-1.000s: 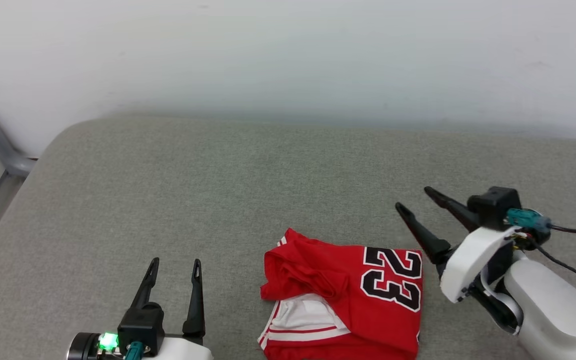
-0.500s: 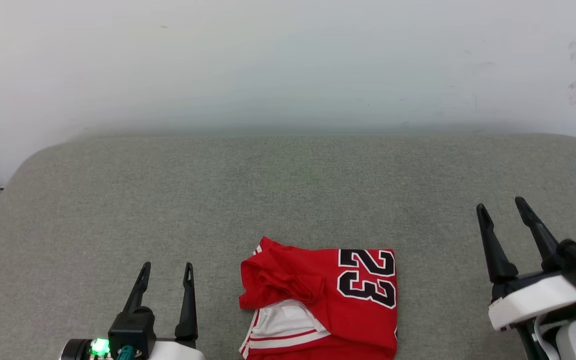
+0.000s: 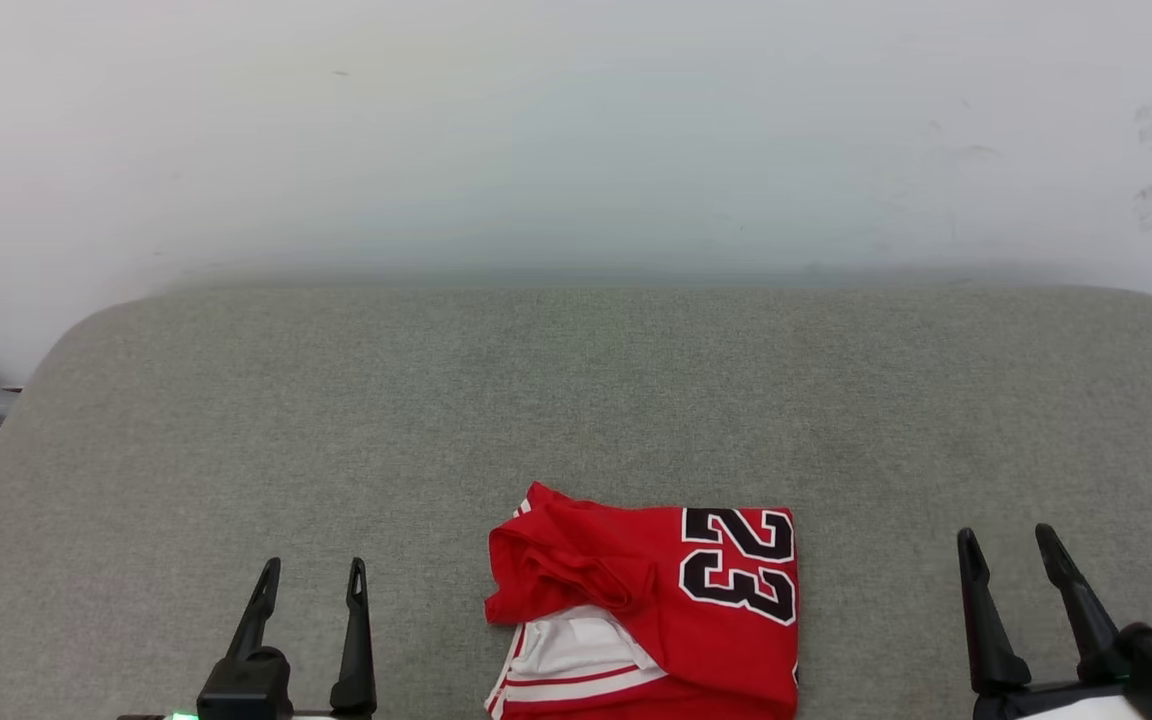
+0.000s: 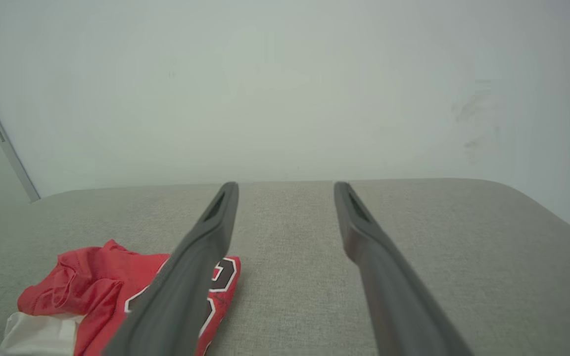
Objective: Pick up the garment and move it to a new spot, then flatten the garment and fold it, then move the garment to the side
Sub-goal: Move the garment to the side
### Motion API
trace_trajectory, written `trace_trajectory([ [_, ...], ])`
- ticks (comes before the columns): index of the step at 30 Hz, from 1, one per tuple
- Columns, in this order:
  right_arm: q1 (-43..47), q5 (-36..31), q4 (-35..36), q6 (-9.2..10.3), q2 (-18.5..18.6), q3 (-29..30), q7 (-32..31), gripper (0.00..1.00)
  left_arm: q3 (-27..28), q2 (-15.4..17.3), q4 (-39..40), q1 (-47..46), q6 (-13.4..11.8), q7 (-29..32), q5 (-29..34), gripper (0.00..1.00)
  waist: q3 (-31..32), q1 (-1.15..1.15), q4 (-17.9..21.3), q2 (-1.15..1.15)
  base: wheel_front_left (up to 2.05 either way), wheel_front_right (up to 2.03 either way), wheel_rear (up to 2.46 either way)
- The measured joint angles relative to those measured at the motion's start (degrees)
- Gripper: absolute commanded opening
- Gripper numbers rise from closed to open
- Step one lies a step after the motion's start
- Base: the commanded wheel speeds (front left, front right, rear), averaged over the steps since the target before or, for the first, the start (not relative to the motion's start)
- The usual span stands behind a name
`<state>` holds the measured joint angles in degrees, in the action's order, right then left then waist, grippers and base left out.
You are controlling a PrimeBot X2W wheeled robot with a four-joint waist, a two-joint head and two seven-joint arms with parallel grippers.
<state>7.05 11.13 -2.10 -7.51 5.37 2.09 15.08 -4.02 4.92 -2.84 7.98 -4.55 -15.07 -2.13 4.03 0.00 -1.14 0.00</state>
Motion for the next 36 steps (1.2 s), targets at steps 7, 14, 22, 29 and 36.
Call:
trace_trajectory([
  [7,2.63,-0.36,0.49,0.00,-1.05,0.02,0.01,1.00,0.03,0.30,-0.14,1.02,0.00,0.00,0.21,1.00,0.43,0.00,-0.81,0.00,0.00,0.00,0.00],
  [14,3.61,-1.24,-1.04,0.00,-1.46,-0.03,0.00,1.00,-0.10,0.41,-0.63,1.13,-0.01,0.00,0.36,1.00,0.74,0.00,-1.29,0.00,0.00,0.00,0.00],
  [22,3.55,-2.15,-2.00,0.00,-1.48,-0.02,0.01,1.00,-0.47,0.40,-1.07,1.16,-0.01,0.00,0.36,1.00,0.59,0.01,-1.61,0.00,0.00,0.00,0.00],
  [29,1.96,-2.16,-1.82,0.00,-0.52,0.05,0.01,1.00,-0.59,0.35,-1.19,1.13,-0.19,0.00,0.35,1.00,0.42,0.00,-1.81,0.00,0.00,0.00,0.00],
  [36,-7.59,1.13,-1.00,0.00,4.63,0.97,-1.14,1.00,-0.89,0.25,-1.21,0.92,-0.23,0.00,0.34,1.00,0.05,0.01,-2.13,0.00,0.00,0.00,0.00],
])
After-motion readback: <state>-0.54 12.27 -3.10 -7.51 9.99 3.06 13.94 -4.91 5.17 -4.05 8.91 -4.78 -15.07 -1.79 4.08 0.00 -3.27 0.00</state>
